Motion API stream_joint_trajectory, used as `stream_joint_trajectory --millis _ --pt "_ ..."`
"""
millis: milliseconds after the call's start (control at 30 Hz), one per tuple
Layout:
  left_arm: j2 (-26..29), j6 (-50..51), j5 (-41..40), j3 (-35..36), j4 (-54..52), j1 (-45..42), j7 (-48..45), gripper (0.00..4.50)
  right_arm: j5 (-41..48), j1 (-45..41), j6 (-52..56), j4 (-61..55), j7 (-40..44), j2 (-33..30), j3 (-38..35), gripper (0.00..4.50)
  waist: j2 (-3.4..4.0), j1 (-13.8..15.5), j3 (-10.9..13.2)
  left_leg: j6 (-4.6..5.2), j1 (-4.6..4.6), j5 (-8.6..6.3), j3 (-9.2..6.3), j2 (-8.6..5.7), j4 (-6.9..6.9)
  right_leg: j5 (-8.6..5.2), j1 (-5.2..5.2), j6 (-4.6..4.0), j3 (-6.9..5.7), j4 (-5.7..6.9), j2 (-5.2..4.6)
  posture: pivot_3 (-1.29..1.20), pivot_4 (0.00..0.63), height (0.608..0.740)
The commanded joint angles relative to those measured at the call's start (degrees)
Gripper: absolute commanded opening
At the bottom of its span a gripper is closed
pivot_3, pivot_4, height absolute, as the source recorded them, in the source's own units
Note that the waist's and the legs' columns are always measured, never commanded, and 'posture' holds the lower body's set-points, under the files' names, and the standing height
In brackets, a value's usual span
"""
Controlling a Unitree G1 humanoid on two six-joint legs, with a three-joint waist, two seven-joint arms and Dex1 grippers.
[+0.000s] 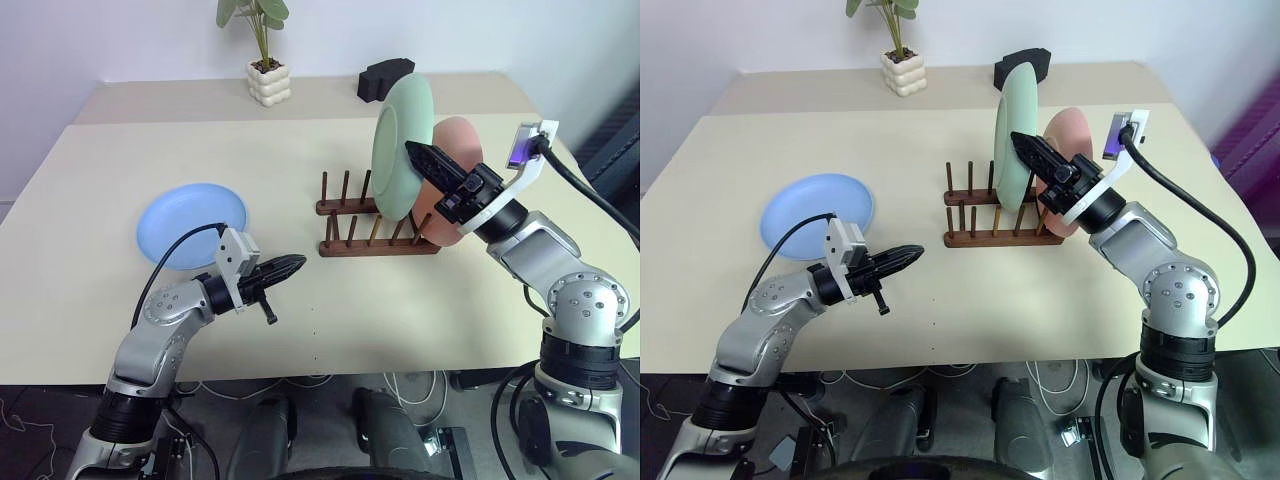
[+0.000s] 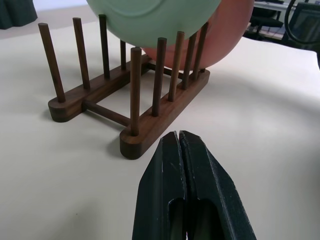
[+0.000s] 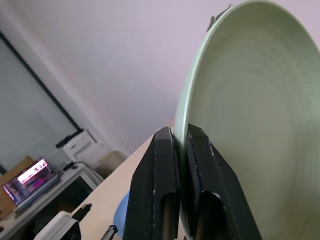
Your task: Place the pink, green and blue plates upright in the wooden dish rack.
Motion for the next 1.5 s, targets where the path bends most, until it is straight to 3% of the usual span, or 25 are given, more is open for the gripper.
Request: stream_joint_trajectory --millis 33,100,200,433,800,1067,1167,1400,1500 --pt "0.1 -0.3 -0.4 0.0 -2.0 -0.7 0.0 0.0 1.1 0.1 -0.3 -1.6 -0.3 0.3 -1.4 0.06 0.0 0.0 0.0 0.0 0.0 0.0 0.0 0.0 0.0 0.0 0.0 0.0 0.0 0.0 0.0 0.0 0.15 0.736" --pt "0.1 -0.3 -0.3 0.0 -2.1 -0.6 0.1 0.0 1.1 0.3 -0.2 -1.5 -0.4 0.4 -1.5 0.06 0.0 0.0 0.0 0.0 0.0 0.0 0.0 0.0 0.0 0.0 0.0 0.0 0.0 -0.01 0.0 0.0 0.15 0.736" --pt "0.1 -0.3 -0.3 0.0 -2.1 -0.6 0.1 0.0 1.4 0.5 -0.1 -1.6 -0.4 0.4 -1.5 1.04 0.0 0.0 0.0 0.0 -0.01 0.0 0.0 0.0 0.0 0.0 0.0 0.0 0.0 -0.02 0.0 0.0 0.15 0.736" --pt "0.1 -0.3 -0.3 -0.1 -2.1 -0.6 0.2 0.0 1.0 0.2 -0.5 -2.3 -0.6 0.2 -1.5 4.46 0.0 0.0 0.0 0.01 -0.02 0.0 0.0 0.0 0.0 -0.01 -0.01 0.0 -0.01 -0.03 0.0 0.0 0.15 0.736" --pt "-0.1 -0.5 -0.2 -0.2 -1.6 -1.1 0.1 0.0 0.1 -2.9 -1.6 -3.5 0.1 -1.5 -2.3 4.46 0.0 0.0 0.0 0.01 -0.06 -0.01 -0.02 0.01 -0.01 -0.01 -0.03 0.0 -0.02 -0.07 0.0 0.0 0.15 0.736" --pt "-0.2 0.4 -1.5 1.6 -1.7 -1.4 1.1 0.0 -9.4 -6.5 -4.5 -2.3 7.9 -7.5 -1.2 4.46 0.0 0.1 0.0 0.01 -0.21 -0.01 -0.04 0.0 0.0 -0.01 -0.11 0.0 -0.06 -0.14 0.0 0.0 0.15 0.736" --pt "-1.3 1.8 -0.8 6.9 1.7 -4.3 8.5 0.84 -14.1 -9.7 -6.1 -2.3 12.9 -10.0 1.0 4.5 0.0 0.1 0.0 0.01 -0.36 -0.01 -0.05 -0.01 0.03 0.0 -0.24 0.01 -0.06 -0.15 0.0 0.0 0.15 0.736" --pt "0.1 5.8 -0.6 23.6 10.1 -14.7 27.6 4.36 -28.3 -10.5 -11.5 -5.5 25.9 -12.8 12.9 4.5 -0.06 -0.2 0.0 0.04 -0.4 -0.02 -0.14 -0.03 0.01 0.15 -0.31 0.23 -0.22 -0.11 0.14 0.0 0.15 0.736" --pt "2.9 12.8 3.8 26.8 16.6 -18.5 38.3 4.44 -30.3 -11.1 -12.6 -4.1 27.6 -11.2 14.0 4.5 -0.09 0.0 0.0 0.03 -0.48 -0.02 -0.17 -0.11 0.06 0.2 -0.33 0.32 -0.22 -0.13 0.08 0.0 0.15 0.736"
